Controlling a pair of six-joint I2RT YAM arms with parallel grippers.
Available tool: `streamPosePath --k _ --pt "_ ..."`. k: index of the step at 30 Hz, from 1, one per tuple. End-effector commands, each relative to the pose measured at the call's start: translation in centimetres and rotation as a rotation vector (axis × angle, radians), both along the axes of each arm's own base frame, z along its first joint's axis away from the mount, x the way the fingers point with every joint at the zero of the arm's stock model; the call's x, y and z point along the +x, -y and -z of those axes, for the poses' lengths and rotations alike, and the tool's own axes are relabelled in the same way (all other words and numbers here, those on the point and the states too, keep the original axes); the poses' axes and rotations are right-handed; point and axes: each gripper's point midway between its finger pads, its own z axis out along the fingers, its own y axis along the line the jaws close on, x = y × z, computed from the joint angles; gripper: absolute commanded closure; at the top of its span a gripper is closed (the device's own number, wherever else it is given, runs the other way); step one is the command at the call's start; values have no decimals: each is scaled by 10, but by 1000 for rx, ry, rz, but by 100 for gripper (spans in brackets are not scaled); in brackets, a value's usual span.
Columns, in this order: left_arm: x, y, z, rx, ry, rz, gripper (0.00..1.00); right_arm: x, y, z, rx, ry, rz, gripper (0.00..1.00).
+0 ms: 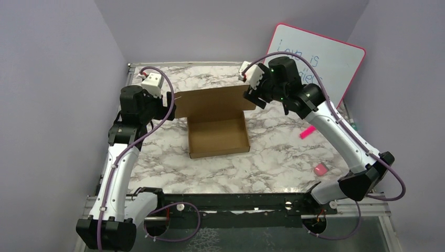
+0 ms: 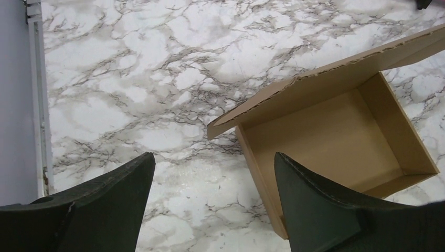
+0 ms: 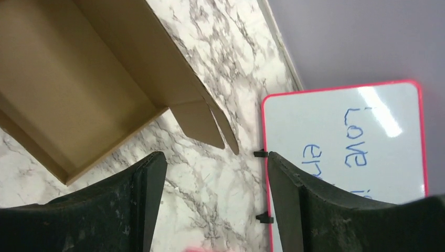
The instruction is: Fold the paper box
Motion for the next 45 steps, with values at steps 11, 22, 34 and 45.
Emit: streamPosePath --k 11,22,34,45 --pt "9 18 -10 143 39 244 20 41 17 45 23 -78 -97 23" --pt "24 34 10 171 11 396 34 50 6 67 45 -120 -175 41" --pt "26 44 18 153 -3 460 50 51 2 79 86 -158 -187 65" --pt "32 48 16 199 46 524 47 53 11 82 70 -145 -151 65"
